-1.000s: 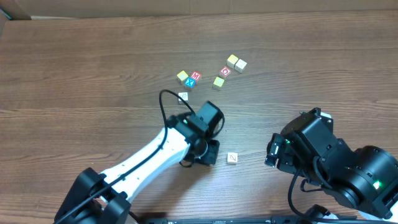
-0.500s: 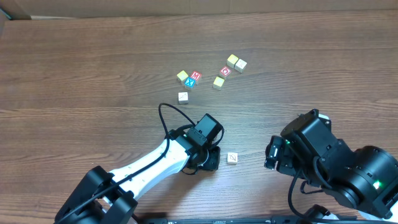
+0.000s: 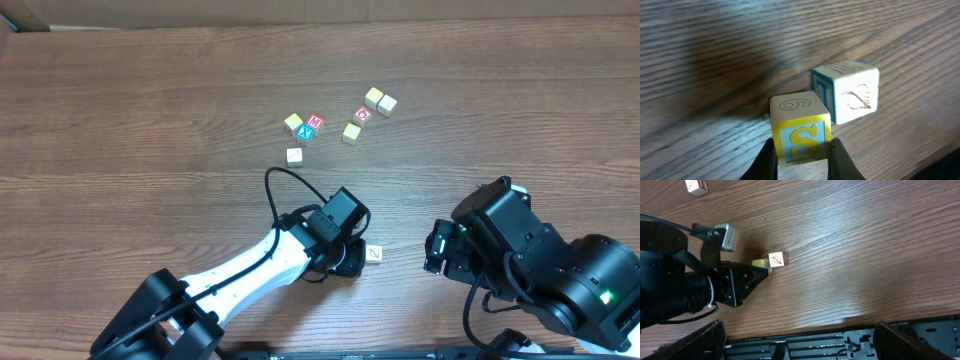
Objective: Flip 3 blocks
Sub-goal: 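Lower the S block beside the leaf block and open the left gripper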
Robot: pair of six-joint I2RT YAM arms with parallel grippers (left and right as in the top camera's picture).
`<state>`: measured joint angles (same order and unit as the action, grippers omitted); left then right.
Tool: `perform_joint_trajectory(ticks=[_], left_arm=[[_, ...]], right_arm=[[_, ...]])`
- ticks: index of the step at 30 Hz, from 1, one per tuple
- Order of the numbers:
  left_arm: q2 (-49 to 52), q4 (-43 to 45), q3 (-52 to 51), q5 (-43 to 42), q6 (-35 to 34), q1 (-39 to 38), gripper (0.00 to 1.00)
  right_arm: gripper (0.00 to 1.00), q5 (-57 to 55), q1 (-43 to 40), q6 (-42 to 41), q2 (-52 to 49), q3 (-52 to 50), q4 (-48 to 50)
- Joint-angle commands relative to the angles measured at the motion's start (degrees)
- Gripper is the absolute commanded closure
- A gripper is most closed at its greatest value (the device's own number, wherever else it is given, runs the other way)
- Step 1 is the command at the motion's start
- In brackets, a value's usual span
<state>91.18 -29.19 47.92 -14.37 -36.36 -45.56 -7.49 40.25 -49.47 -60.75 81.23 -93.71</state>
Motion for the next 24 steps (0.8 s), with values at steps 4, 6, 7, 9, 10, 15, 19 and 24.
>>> perform_joint_trajectory(ticks=[4, 6, 7, 9, 10, 15, 19, 24], left_arm=[[-0.5, 1.27, -0.72, -0.04, -0.55, -0.31, 0.96], [-0.5, 1.73, -0.72, -0.02, -0.55, -0.31, 0.96], [-0.5, 1.86, -0.72, -0.02, -0.55, -0.31, 0.96], [-0.5, 2.25, -0.72, -0.02, -0.55, -0.31, 0.96], [-0.5, 2.32, -0.72, 0.0, -0.55, -0.31, 0.96], [-0.5, 1.6, -0.74, 1.92, -0.55, -0.31, 0.96], [-0.5, 1.2, -0.74, 2.8, -0.57, -0.31, 0.96], [-0.5, 1.27, -0.74, 2.93, -0.55, -0.31, 0.96]], right_arm=[[0.05, 0.76, 0.07, 0.17, 0.33, 0.9, 0.13], [0.05, 1.11, 0.07, 0.2, 0.33, 0.9, 0.13], [0.05, 1.16, 0.07, 0.2, 0.33, 0.9, 0.11], [0.05, 1.14, 0.07, 0.2, 0.33, 0.9, 0.11], [0.05, 1.14, 0.07, 0.2, 0.33, 0.9, 0.11], [0.05, 1.14, 0.07, 0.2, 0.33, 0.9, 0.09], [0.05, 1.14, 0.07, 0.2, 0.33, 0.9, 0.11], [0.05, 1.16, 0.07, 0.17, 0.33, 0.9, 0.11]])
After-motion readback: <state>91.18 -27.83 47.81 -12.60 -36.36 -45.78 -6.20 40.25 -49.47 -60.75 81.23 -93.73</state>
